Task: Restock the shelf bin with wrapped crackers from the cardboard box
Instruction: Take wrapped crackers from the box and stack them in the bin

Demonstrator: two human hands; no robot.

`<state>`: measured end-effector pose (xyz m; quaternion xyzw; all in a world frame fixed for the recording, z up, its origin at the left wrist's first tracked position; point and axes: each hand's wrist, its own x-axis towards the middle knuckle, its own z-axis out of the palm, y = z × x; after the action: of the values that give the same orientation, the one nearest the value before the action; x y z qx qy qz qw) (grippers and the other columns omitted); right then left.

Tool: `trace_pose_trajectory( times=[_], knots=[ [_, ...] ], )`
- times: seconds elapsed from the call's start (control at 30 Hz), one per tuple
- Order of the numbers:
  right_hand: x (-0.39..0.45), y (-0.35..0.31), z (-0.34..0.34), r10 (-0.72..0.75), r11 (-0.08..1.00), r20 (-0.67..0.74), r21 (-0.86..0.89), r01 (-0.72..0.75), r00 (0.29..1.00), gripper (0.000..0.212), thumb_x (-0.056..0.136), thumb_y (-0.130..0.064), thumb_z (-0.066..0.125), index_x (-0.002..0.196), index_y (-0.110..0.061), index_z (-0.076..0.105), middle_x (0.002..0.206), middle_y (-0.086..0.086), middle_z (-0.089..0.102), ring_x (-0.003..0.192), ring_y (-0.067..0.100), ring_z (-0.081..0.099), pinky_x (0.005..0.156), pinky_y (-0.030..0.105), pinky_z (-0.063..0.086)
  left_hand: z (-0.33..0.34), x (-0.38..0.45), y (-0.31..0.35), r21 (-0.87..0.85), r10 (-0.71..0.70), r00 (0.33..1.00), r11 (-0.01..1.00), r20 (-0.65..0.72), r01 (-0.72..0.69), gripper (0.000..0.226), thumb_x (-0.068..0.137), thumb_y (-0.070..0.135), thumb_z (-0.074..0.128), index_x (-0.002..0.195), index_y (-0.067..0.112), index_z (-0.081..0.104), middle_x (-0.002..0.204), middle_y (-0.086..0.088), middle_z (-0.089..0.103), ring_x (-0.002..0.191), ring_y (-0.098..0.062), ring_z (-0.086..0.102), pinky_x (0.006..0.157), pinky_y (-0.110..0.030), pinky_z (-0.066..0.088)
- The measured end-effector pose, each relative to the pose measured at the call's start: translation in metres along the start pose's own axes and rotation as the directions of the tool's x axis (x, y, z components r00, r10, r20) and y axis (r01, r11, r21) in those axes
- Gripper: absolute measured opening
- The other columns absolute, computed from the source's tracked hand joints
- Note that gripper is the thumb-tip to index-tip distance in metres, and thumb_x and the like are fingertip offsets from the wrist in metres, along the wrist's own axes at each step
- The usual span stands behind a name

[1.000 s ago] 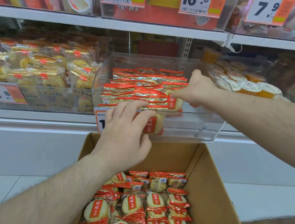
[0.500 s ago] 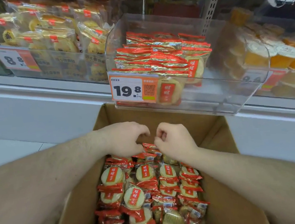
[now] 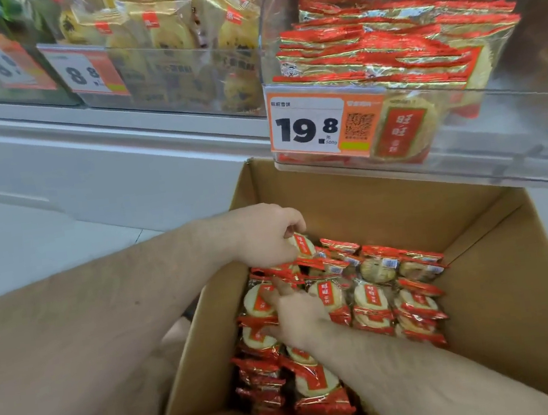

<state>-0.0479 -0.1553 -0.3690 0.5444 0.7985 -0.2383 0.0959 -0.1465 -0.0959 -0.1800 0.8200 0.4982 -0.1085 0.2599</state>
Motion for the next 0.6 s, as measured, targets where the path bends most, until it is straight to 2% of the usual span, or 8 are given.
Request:
trace_pose_trajectory(
  times=[0.1,0.17,0.23,0.37,0.43,0.5,0.57,0.6],
  knots=[
    [-0.013,0.015,0.003,-0.003,0.976,-0.030,0.217,0.009,1.000,0.068,0.094,-0.051,0.055,0.152,-0.028,0.031,0.161,0.008,0.022,0.143,0.029,0.033,0.114,0.036,0.034,0.002,-0.001,-0.001,-0.039,-0.032,0.999,0.999,-0.004,0.032,0.047,0.090,0.028,0.058,0.136,0.024,0.049,0.126,0.005,0.056,0.096,-0.009,0.051,0.086,-0.023,0.044],
    [-0.031,0.028,-0.004,0.037,0.914,-0.141,0.406,0.024,0.989,0.060,0.095,-0.047,0.055,0.149,-0.027,0.039,0.155,0.004,0.037,0.141,0.023,0.037,0.115,0.032,0.032,0.003,-0.001,-0.001,-0.108,-0.083,0.997,0.991,-0.007,0.081,0.047,0.090,0.029,0.058,0.135,0.025,0.049,0.126,0.006,0.058,0.096,-0.010,0.054,0.082,-0.020,0.043],
    [-0.053,0.038,-0.018,0.121,0.867,-0.287,0.496,0.040,0.950,0.056,0.096,-0.044,0.056,0.146,-0.022,0.045,0.149,0.000,0.045,0.139,0.017,0.040,0.115,0.030,0.032,0.003,-0.001,0.000,-0.198,-0.181,0.983,0.963,0.023,0.182,0.047,0.092,0.035,0.056,0.136,0.024,0.045,0.129,0.004,0.058,0.104,-0.015,0.057,0.084,-0.025,0.047],
    [-0.082,0.026,-0.059,0.163,0.777,-0.510,0.594,0.209,0.844,0.051,0.095,-0.033,0.060,0.143,-0.018,0.049,0.138,-0.014,0.047,0.128,-0.006,0.038,0.104,0.001,0.023,-0.002,-0.006,0.006,-0.486,-0.383,0.873,0.726,0.302,0.487,0.044,0.097,0.045,0.045,0.134,0.022,0.043,0.130,-0.009,0.052,0.103,-0.032,0.061,0.087,-0.043,0.057],
    [-0.081,0.009,-0.074,0.114,0.761,-0.568,0.578,0.296,0.815,0.051,0.095,-0.033,0.060,0.143,-0.019,0.049,0.139,-0.014,0.047,0.128,-0.006,0.039,0.105,0.003,0.024,-0.002,-0.007,0.006,-0.609,-0.372,0.850,0.594,0.372,0.526,0.035,0.100,0.034,0.046,0.130,0.017,0.049,0.125,-0.013,0.059,0.097,-0.033,0.065,0.085,-0.045,0.058],
    [-0.073,0.002,-0.078,0.080,0.727,-0.557,0.600,0.334,0.827,0.059,0.090,-0.033,0.060,0.146,-0.022,0.044,0.140,-0.012,0.048,0.130,-0.002,0.041,0.109,0.013,0.030,-0.003,-0.004,0.004,-0.729,-0.390,0.874,0.503,0.289,0.465,0.032,0.098,0.012,0.049,0.129,0.016,0.046,0.113,-0.013,0.062,0.090,-0.027,0.066,0.077,-0.039,0.060],
    [-0.062,0.011,-0.076,0.113,0.697,-0.483,0.661,0.277,0.868,0.066,0.082,-0.027,0.060,0.144,-0.027,0.040,0.134,-0.011,0.049,0.124,0.003,0.046,0.106,0.023,0.039,-0.003,0.000,-0.001,-0.781,-0.421,0.891,0.495,0.170,0.382,0.059,0.094,-0.001,0.051,0.143,0.027,0.034,0.126,-0.011,0.052,0.095,-0.026,0.064,0.064,-0.035,0.061],
    [-0.056,0.021,-0.073,0.161,0.712,-0.450,0.670,0.212,0.879,0.062,0.078,-0.027,0.057,0.138,-0.026,0.044,0.128,-0.009,0.051,0.120,0.009,0.049,0.102,0.029,0.043,-0.003,0.000,-0.002,-0.764,-0.420,0.900,0.539,0.120,0.354,0.071,0.092,-0.003,0.052,0.147,0.035,0.028,0.134,-0.010,0.046,0.097,-0.027,0.063,0.059,-0.033,0.060]
  ],
)
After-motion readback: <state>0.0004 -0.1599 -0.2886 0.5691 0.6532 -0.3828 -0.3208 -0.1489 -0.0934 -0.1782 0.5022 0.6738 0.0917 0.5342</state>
